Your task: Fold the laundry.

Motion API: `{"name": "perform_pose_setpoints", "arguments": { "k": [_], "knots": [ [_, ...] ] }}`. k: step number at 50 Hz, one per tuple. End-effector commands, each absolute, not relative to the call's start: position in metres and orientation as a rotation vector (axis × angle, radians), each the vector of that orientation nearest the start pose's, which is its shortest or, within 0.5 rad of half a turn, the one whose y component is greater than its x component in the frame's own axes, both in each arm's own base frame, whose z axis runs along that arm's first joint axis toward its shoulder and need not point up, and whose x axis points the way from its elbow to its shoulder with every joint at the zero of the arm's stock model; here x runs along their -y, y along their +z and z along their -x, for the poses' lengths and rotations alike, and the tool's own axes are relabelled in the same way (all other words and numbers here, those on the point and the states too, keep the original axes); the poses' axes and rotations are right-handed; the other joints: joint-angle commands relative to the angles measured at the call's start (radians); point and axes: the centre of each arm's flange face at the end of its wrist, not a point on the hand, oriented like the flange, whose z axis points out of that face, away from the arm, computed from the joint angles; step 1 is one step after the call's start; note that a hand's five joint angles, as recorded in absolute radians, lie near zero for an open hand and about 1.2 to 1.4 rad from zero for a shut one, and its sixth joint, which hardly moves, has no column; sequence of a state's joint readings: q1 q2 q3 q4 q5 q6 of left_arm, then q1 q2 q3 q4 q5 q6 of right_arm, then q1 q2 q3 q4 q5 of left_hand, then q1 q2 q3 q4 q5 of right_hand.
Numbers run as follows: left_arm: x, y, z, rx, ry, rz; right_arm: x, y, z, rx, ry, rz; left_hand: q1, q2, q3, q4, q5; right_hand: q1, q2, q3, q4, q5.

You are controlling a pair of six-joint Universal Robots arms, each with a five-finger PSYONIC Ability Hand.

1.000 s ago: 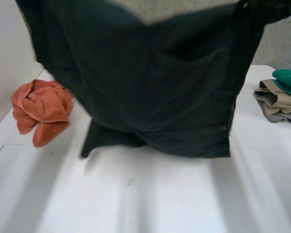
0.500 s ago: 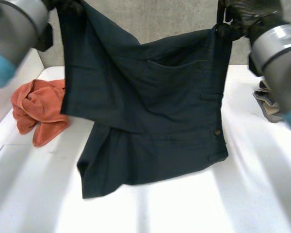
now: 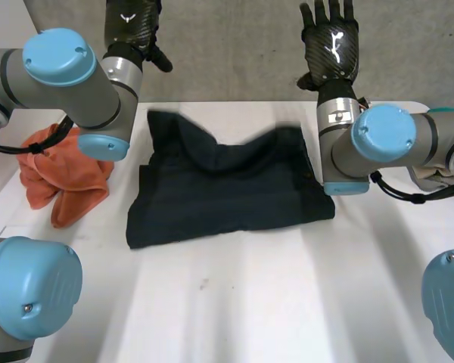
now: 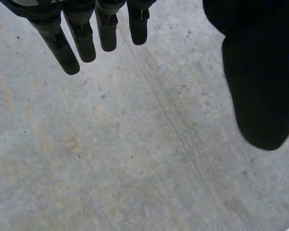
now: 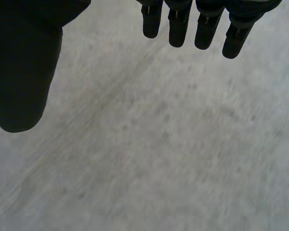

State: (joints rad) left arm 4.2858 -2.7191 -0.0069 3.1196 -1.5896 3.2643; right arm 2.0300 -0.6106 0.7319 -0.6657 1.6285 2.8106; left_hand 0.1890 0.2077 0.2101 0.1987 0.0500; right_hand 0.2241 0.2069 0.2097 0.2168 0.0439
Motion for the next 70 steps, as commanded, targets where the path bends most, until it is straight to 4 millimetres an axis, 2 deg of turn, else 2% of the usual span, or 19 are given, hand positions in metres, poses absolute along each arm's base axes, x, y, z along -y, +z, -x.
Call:
{"name": "perform_pose_setpoints", "arguments": {
  "k": [1, 6, 8, 16, 21, 26, 30, 32, 37, 38, 41, 42, 45, 49, 60, 64, 68, 69, 70],
  "knots": [
    [0.43, 0.297, 0.327, -1.91, -2.697, -0.422, 0.422, 0.254, -0.335, -1.595, -2.512, 0.494, -0.015, -0.033, -0.036, -0.024, -0.05, -0.05, -0.032, -0.035, -0.042, -0.044],
    [0.412, 0.301, 0.315, -2.068, -2.507, -0.421, 0.401, 0.271, -0.33, -1.724, -2.431, 0.677, -0.015, -0.033, -0.036, -0.024, -0.05, -0.05, -0.032, -0.035, -0.042, -0.044],
    [0.395, 0.302, 0.309, -2.17, -2.379, -0.469, 0.389, 0.274, -0.322, -1.818, -2.365, 0.781, -0.015, -0.033, -0.036, -0.024, -0.05, -0.05, -0.032, -0.035, -0.042, -0.044],
    [0.325, 0.268, 0.284, -2.498, -1.823, -0.775, 0.336, 0.265, -0.293, -2.111, -2.039, 1.052, -0.015, -0.033, -0.036, -0.024, -0.05, 0.053, 0.07, 0.067, 0.06, 0.058],
    [0.286, 0.249, 0.27, -2.595, -1.669, -0.936, 0.312, 0.245, -0.28, -2.186, -1.868, 1.14, 0.074, 0.055, 0.053, 0.064, 0.038, 0.282, 0.299, 0.296, 0.289, 0.288],
    [0.249, 0.225, 0.261, -2.637, -1.554, -1.122, 0.292, 0.213, -0.275, -2.2, -1.674, 1.226, 0.431, 0.413, 0.41, 0.422, 0.396, 0.651, 0.668, 0.666, 0.659, 0.657],
    [0.233, 0.204, 0.258, -2.678, -1.475, -1.204, 0.288, 0.188, -0.274, -2.222, -1.571, 1.252, 0.649, 0.631, 0.628, 0.639, 0.614, 0.837, 0.854, 0.851, 0.844, 0.842],
    [0.229, 0.195, 0.258, -2.688, -1.449, -1.234, 0.288, 0.177, -0.274, -2.234, -1.538, 1.259, 0.653, 0.634, 0.632, 0.643, 0.617, 0.843, 0.86, 0.857, 0.85, 0.849],
    [0.239, 0.171, 0.258, -2.696, -1.431, -1.224, 0.295, 0.155, -0.277, -2.235, -1.524, 1.272, 0.48, 0.462, 0.459, 0.471, 0.445, 0.831, 0.848, 0.846, 0.839, 0.837],
    [0.247, 0.167, 0.257, -2.687, -1.445, -1.197, 0.299, 0.151, -0.28, -2.213, -1.556, 1.274, 0.331, 0.313, 0.31, 0.322, 0.296, 0.773, 0.79, 0.788, 0.78, 0.779],
    [0.263, 0.161, 0.257, -2.658, -1.49, -1.15, 0.305, 0.146, -0.284, -2.175, -1.617, 1.274, 0.207, 0.188, 0.186, 0.197, 0.171, 0.661, 0.679, 0.676, 0.669, 0.667],
    [0.266, 0.16, 0.258, -2.647, -1.506, -1.143, 0.309, 0.143, -0.287, -2.143, -1.67, 1.272, 0.18, 0.162, 0.159, 0.171, 0.145, 0.498, 0.515, 0.513, 0.506, 0.504],
    [0.278, 0.154, 0.263, -2.608, -1.547, -1.12, 0.314, 0.14, -0.291, -2.098, -1.743, 1.268, 0.162, 0.144, 0.141, 0.153, 0.127, 0.341, 0.358, 0.355, 0.348, 0.347],
    [0.289, 0.148, 0.268, -2.558, -1.564, -1.083, 0.325, 0.135, -0.297, -2.033, -1.856, 1.253, 0.157, 0.138, 0.135, 0.147, 0.121, 0.341, 0.358, 0.355, 0.348, 0.347],
    [0.315, 0.137, 0.282, -2.475, -1.596, -1.042, 0.339, 0.115, -0.302, -2.019, -1.884, 1.273, 0.159, 0.141, 0.138, 0.15, 0.124, 0.385, 0.402, 0.399, 0.392, 0.391],
    [0.326, 0.134, 0.289, -2.407, -1.635, -1.051, 0.344, 0.113, -0.306, -1.992, -1.935, 1.284, 0.159, 0.141, 0.138, 0.15, 0.124, 0.446, 0.464, 0.461, 0.454, 0.452],
    [0.332, 0.132, 0.294, -2.329, -1.655, -1.076, 0.348, 0.111, -0.31, -1.951, -2.0, 1.285, 0.18, 0.161, 0.159, 0.17, 0.144, 0.807, 0.824, 0.821, 0.814, 0.813],
    [0.334, 0.13, 0.297, -2.293, -1.667, -1.091, 0.351, 0.111, -0.311, -1.936, -2.025, 1.285, 0.276, 0.257, 0.255, 0.266, 0.24, 1.063, 1.081, 1.078, 1.071, 1.069],
    [0.335, 0.129, 0.298, -2.276, -1.671, -1.095, 0.351, 0.112, -0.312, -1.928, -2.033, 1.286, 0.341, 0.322, 0.32, 0.331, 0.305, 1.171, 1.188, 1.186, 1.178, 1.177]
  ]
}}
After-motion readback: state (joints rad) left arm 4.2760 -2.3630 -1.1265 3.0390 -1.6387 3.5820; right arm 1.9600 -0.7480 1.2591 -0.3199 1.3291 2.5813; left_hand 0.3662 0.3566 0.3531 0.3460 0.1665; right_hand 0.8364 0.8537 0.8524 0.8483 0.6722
